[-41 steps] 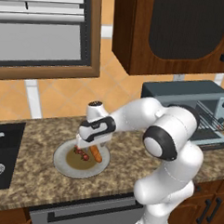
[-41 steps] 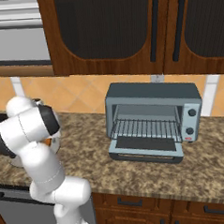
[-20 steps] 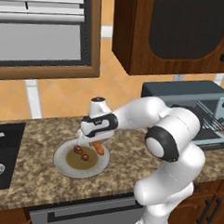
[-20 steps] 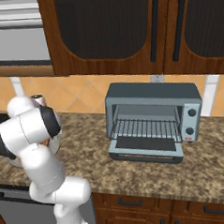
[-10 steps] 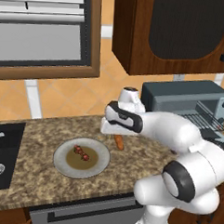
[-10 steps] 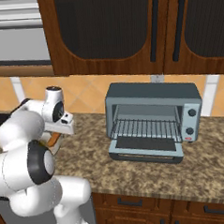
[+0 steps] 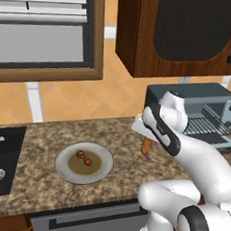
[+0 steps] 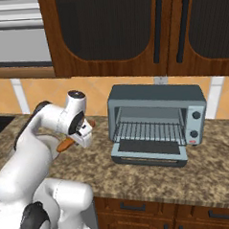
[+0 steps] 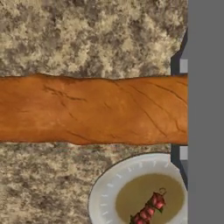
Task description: Pick up the kebab skewer and baguette bread, and place them inside the toaster oven. Close the toaster oven door and start by setting the timer.
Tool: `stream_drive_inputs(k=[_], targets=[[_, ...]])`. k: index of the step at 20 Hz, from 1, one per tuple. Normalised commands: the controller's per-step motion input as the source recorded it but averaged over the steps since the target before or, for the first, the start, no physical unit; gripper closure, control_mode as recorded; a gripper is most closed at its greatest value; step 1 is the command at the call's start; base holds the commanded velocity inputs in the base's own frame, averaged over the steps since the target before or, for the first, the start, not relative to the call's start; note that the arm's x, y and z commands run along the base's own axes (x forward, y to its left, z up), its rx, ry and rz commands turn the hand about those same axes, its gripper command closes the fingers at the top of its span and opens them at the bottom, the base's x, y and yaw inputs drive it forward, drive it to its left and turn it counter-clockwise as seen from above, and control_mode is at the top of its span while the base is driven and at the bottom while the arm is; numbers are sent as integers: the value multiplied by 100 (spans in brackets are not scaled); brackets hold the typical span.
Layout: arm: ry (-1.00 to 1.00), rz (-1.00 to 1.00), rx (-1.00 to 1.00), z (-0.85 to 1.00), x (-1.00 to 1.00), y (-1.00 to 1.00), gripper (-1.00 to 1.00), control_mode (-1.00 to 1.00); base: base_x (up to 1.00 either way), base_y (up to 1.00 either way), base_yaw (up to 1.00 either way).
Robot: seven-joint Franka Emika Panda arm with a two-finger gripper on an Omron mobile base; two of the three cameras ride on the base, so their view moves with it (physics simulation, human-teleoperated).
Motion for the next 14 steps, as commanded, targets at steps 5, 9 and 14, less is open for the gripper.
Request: stream_drive_inputs(k=[5,9,14], targets=[[0,-68,11,6,-14,-64,100,-100,0,0,0],[0,-34,11,17,0,-87,100,-100,0,0,0],[0,-12,14,31,20,-96,100,-100,0,0,0]])
